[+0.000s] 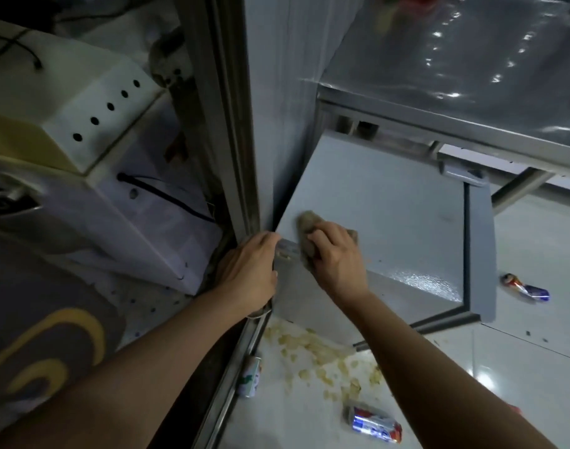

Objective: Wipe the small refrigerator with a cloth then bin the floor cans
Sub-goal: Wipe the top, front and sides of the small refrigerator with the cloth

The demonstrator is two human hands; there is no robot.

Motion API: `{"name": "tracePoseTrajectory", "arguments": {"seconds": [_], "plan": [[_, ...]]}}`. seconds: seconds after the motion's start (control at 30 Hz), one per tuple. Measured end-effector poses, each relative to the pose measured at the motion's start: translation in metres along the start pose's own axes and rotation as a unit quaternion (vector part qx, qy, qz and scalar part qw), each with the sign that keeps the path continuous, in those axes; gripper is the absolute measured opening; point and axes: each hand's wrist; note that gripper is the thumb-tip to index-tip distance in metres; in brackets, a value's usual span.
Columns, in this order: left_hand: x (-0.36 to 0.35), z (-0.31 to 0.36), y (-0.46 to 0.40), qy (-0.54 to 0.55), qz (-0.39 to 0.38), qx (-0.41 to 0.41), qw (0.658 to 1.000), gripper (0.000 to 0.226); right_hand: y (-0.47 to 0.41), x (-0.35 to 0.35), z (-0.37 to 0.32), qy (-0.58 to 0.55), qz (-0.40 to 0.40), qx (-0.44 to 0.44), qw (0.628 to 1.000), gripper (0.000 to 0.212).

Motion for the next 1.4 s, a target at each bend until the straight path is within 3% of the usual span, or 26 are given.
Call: {"name": "tracePoseTrajectory", "arguments": {"seconds": [0.2,0.43,0.67,0.83,1.13,1.2,1.4], "plan": [[-0.044,0.018,-0.019,-0.093,0.043,-0.042,0.994,0.061,0.094,0.052,0.073,0.088,0.056,-0.035,0.994,0.028],[-0.071,0.013,-0.036,-0.065,0.187,-0.060,0.978,0.045,0.104,0.030,0.066,0.129,0.077,-0.121,0.981,0.035],[-0.088,0.007,-0.043,-0.030,0.280,-0.096,0.955,0.035,0.055,-0.012,0.027,0.134,0.138,-0.040,0.981,0.024],[-0.111,0.002,-0.042,-0.018,0.366,-0.118,0.923,0.031,0.071,-0.004,0.049,0.190,0.132,0.027,0.972,0.025],[-0.143,-0.005,-0.058,0.009,0.445,-0.114,0.888,0.037,0.168,0.057,0.121,0.324,0.146,-0.114,0.928,0.036],[-0.145,-0.004,-0.060,0.015,0.464,-0.114,0.878,0.036,0.170,0.057,0.122,0.323,0.160,-0.124,0.925,0.029],[-0.173,0.048,-0.055,0.008,0.483,-0.253,0.838,0.033,0.166,0.042,0.133,0.329,0.236,-0.091,0.910,0.022]]}}
Point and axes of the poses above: each hand's wrist, its own y-axis away from the middle knuckle, its own x-axis out of the back of the hand, z = x × y, and after that the axes turned 6 degrees about x, right-handed
